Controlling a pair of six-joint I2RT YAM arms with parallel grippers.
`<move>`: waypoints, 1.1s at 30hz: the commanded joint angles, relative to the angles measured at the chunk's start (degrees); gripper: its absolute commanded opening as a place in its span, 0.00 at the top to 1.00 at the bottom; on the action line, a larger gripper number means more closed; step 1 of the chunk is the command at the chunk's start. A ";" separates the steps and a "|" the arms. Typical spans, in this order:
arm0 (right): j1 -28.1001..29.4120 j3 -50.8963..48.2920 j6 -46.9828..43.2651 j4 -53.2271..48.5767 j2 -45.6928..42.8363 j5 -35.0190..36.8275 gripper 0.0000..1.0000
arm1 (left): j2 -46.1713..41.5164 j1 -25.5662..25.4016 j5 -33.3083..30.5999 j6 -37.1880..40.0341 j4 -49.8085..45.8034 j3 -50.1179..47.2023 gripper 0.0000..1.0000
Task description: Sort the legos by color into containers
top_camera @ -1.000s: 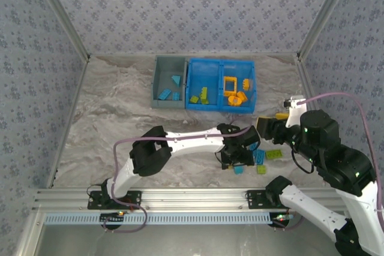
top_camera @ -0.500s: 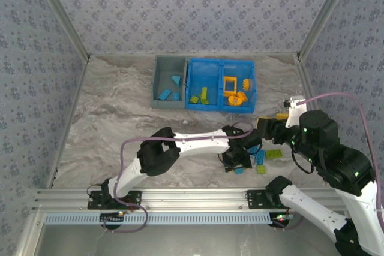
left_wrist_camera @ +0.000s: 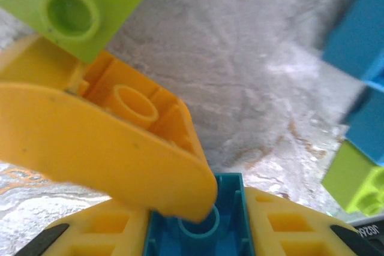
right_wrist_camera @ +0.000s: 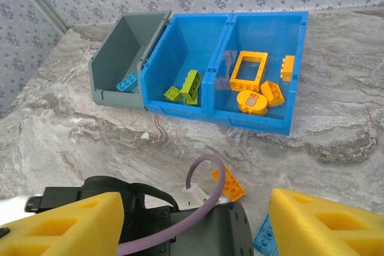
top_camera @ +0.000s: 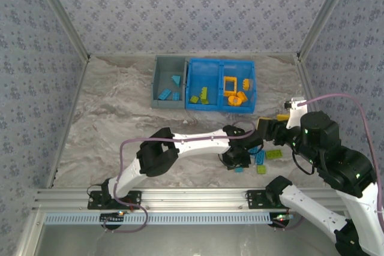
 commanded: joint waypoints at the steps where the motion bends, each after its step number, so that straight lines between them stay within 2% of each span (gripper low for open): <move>1: -0.04 3.17 -1.08 0.73 -0.73 -2.45 0.33 | -8.39 -0.60 -5.00 3.12 -2.94 3.28 0.72; 6: -0.04 7.36 -1.76 2.53 -0.56 -8.29 0.32 | -17.54 1.07 -10.83 5.01 -4.11 0.29 0.73; 11: -0.05 9.40 -2.99 3.49 2.17 -18.11 0.30 | -27.47 6.96 -13.78 7.36 -4.23 -5.24 0.73; 15: 0.08 6.87 -2.68 5.78 4.93 -26.35 0.30 | -34.86 14.86 -14.02 10.72 -3.37 -10.47 0.73; 20: 1.00 0.58 -0.88 9.80 9.93 -30.41 0.32 | -41.55 26.60 -14.96 18.78 -3.47 -14.08 0.73; 24: 7.18 -5.76 -0.19 18.33 13.05 -23.19 0.33 | -43.30 35.89 -16.97 26.54 -0.77 -17.26 0.73; 27: 12.60 -6.25 -1.77 20.63 18.41 -11.39 0.34 | -41.18 40.95 -18.41 32.10 2.63 -18.66 0.73; 30: 16.49 -8.79 -2.50 24.45 23.86 -1.88 0.33 | -36.15 44.24 -18.57 35.96 6.12 -18.31 0.73; 33: 18.77 -10.30 -2.49 30.20 27.52 4.03 0.32 | -29.53 45.82 -19.20 37.82 8.74 -15.69 0.73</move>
